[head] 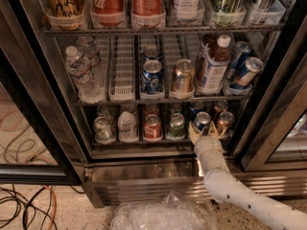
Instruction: Pick pepsi can from bottom shelf of fridge
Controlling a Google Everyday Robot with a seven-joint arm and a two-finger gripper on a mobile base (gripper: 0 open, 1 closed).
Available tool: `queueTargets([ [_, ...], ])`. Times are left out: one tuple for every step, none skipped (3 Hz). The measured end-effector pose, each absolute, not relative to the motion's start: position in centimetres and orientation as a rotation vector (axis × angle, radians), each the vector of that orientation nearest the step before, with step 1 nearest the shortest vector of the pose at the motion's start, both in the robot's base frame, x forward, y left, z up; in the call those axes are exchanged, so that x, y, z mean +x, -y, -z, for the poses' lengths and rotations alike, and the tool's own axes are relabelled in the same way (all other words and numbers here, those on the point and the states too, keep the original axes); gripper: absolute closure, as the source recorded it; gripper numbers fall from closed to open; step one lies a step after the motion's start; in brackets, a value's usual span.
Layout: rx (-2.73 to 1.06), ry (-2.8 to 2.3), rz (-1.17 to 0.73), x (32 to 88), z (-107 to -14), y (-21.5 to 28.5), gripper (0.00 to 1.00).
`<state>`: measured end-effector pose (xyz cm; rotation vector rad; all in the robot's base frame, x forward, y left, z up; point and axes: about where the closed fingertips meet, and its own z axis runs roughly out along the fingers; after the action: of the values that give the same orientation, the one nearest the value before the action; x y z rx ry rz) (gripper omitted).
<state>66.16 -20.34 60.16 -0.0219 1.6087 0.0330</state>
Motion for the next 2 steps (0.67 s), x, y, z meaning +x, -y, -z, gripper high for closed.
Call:
queueTargets([
  [-0.029,-1.612,-0.041,66.0,-60.2,20.2,1.0],
  [-0.032,-1.592,-0.039,65.1,-61.4,20.4,1.0],
])
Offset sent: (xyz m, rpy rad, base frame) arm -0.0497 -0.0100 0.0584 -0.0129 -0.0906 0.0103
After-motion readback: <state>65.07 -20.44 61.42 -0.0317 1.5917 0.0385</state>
